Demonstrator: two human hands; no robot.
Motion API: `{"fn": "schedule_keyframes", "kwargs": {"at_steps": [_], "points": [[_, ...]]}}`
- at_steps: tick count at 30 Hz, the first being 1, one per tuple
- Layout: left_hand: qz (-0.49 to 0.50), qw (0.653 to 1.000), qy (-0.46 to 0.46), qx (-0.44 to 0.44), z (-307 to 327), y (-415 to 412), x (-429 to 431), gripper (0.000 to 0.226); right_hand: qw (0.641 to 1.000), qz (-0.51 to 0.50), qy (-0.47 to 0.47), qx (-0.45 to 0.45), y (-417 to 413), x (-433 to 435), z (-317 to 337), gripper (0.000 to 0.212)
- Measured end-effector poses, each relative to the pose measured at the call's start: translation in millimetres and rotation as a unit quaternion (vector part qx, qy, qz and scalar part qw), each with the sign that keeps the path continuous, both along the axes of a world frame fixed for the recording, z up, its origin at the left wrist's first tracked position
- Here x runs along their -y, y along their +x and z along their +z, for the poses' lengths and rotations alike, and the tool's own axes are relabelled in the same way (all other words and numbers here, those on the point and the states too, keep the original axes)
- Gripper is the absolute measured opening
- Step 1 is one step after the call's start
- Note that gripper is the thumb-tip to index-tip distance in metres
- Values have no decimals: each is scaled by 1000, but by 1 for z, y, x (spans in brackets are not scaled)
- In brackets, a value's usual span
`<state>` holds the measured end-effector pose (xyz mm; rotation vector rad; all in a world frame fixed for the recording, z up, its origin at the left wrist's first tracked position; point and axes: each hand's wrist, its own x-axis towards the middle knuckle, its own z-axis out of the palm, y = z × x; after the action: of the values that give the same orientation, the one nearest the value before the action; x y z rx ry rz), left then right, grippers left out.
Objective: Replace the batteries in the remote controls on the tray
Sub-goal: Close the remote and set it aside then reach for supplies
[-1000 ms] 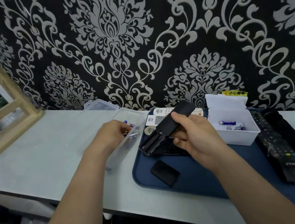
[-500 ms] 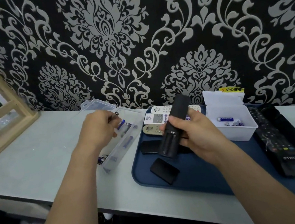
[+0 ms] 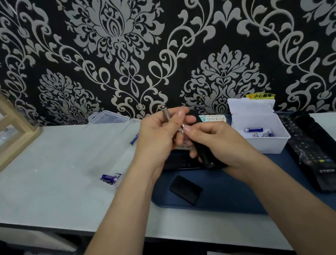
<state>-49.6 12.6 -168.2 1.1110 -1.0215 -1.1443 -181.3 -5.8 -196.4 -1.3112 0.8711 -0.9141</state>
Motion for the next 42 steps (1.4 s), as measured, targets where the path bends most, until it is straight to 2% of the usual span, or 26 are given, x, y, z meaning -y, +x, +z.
{"fn": "schedule_keyframes", "kwargs": {"at_steps": [4, 6, 8, 10, 12, 16, 19, 25, 31, 36, 42], "points": [[39, 999, 25, -29, 1, 5, 6, 19, 997, -40, 56, 46, -4, 2, 1, 34], [43, 995, 77, -53, 0, 6, 9, 18, 992, -45, 82, 82, -5, 2, 0, 34], [5, 989, 142, -40, -1, 4, 11, 13, 991, -48, 84, 95, -6, 4, -3, 35], [-56, 985, 163, 16, 1, 1, 8, 5, 994, -65, 55, 74, -7, 7, -6, 35], [-107, 981, 158, 44, 3, -1, 6, 7, 994, -78, 30, 65, -9, 10, -7, 36], [-149, 982, 114, -9, -3, -1, 3, 22, 990, -70, 51, 108, -14, 11, -5, 34], [-129, 989, 63, -28, -5, 2, 4, 25, 988, -78, 48, 123, -17, 12, -3, 35], [-84, 995, -18, 50, -7, 1, 5, 25, 989, -70, 37, 129, -20, 11, 0, 35], [-83, 995, -30, 36, -6, -5, 5, 16, 988, -65, 29, 140, -19, 12, -2, 34], [-70, 997, -10, 6, 1, -7, 2, 19, 993, -83, -24, 80, -23, 15, -6, 33], [-35, 989, -10, 141, 0, -9, 0, 24, 991, -101, -8, 84, -24, 14, -3, 31]]}}
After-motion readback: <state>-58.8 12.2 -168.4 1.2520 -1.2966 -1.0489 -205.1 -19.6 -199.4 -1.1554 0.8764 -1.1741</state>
